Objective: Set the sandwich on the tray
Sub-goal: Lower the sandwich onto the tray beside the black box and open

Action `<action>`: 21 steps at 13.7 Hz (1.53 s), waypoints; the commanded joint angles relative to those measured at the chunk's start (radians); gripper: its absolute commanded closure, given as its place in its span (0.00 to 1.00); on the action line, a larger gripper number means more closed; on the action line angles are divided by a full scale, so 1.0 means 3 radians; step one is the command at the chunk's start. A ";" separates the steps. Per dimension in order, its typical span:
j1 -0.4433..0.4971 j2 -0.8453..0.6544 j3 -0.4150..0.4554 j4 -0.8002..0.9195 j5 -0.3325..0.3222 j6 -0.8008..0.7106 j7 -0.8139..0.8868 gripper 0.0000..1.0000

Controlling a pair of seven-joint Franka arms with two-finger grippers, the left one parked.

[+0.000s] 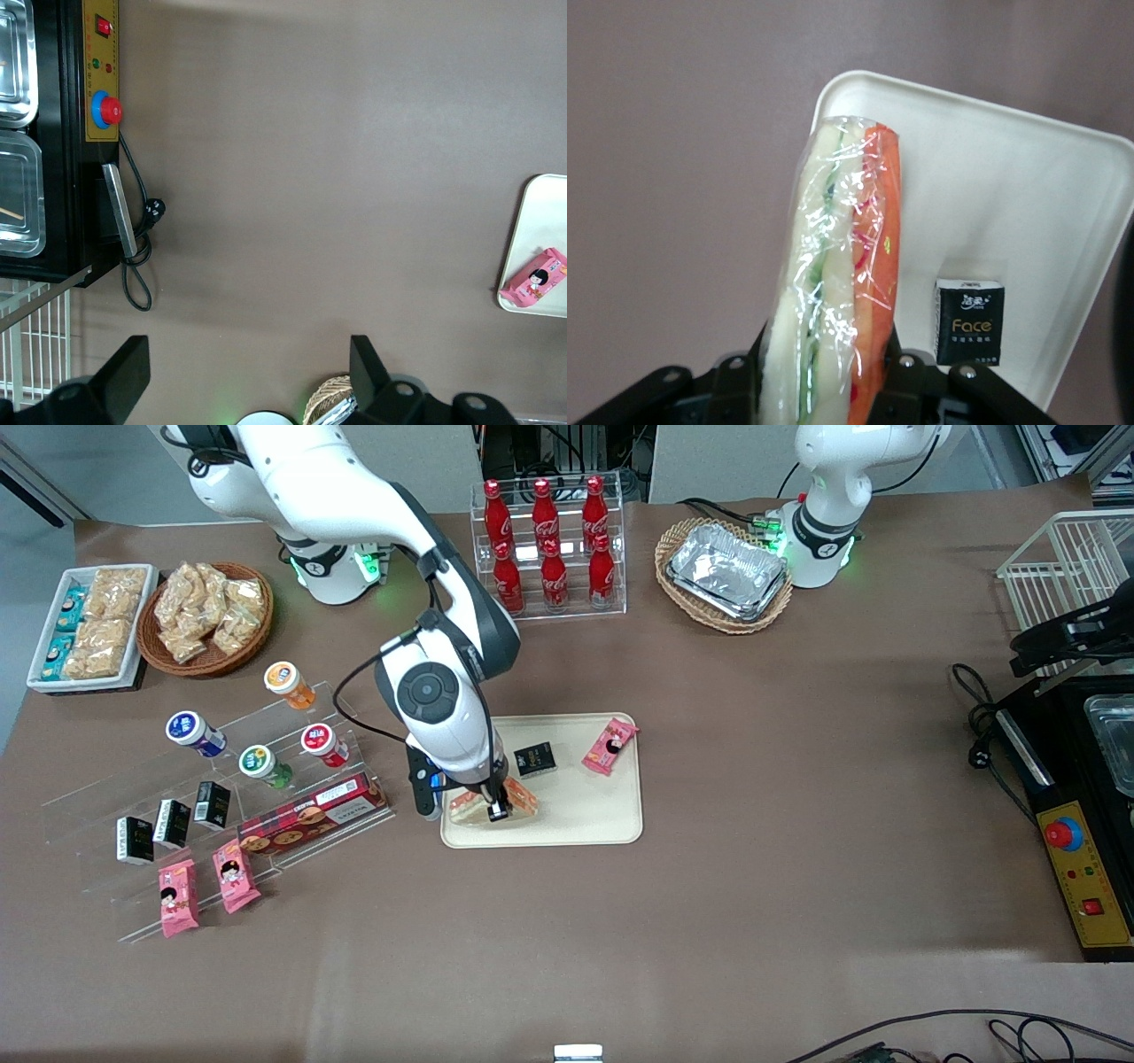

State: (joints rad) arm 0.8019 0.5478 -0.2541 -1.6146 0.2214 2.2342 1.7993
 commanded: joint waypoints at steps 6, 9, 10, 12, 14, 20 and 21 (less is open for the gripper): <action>0.0221 0.0434 -0.0048 0.0090 0.0254 0.0416 0.0087 0.51; 0.0231 0.0495 -0.0048 0.0090 0.0254 0.0437 0.0082 0.50; 0.0236 0.0536 -0.0043 0.0090 0.0254 0.0493 0.0082 0.50; 0.0267 0.0602 -0.0007 0.0090 0.0254 0.0570 0.0082 0.43; 0.0252 0.0603 -0.0002 0.0090 0.0254 0.0575 0.0067 0.15; 0.0069 0.0236 -0.0007 0.0090 0.0259 0.0250 -0.0264 0.00; 0.0002 0.0113 -0.0012 0.0090 0.0264 0.0041 -0.0509 0.00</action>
State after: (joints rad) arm 0.8559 0.6818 -0.2589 -1.5877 0.2676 2.3790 1.7929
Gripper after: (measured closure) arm 0.000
